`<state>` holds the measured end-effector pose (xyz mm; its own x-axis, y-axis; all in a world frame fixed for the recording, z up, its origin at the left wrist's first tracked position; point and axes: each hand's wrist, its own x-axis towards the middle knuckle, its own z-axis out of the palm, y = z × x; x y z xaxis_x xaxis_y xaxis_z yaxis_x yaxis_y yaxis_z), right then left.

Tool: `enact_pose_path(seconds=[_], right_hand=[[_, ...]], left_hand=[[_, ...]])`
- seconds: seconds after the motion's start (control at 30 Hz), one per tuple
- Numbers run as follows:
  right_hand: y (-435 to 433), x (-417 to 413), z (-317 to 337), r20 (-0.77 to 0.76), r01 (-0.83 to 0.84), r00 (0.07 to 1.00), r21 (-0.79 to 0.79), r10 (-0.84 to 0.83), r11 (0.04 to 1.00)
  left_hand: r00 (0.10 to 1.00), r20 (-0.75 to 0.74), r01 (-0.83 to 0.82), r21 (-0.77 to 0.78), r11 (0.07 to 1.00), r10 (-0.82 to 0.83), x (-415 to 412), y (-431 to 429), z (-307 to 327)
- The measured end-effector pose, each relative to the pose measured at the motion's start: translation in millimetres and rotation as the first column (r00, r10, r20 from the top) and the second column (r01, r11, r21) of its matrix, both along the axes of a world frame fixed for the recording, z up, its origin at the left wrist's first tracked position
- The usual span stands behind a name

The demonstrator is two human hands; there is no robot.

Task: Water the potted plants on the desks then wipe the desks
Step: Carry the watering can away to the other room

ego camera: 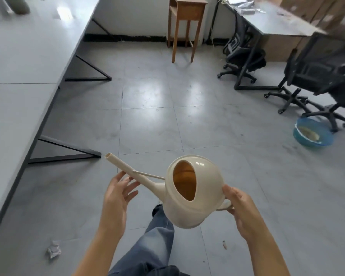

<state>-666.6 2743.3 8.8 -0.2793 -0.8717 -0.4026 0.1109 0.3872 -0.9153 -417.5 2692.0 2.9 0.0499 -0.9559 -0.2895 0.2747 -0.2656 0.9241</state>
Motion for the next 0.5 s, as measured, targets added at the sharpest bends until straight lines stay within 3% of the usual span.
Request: enact_pose_path(seconds=[0.5], right_hand=[[-218.6, -91.1, 15.7, -0.048, 0.083, 0.995, -0.061, -0.086, 0.995]], left_hand=[[0.997, 0.005, 0.076, -0.03, 0.997, -0.076, -96.6, -249.6, 10.8]])
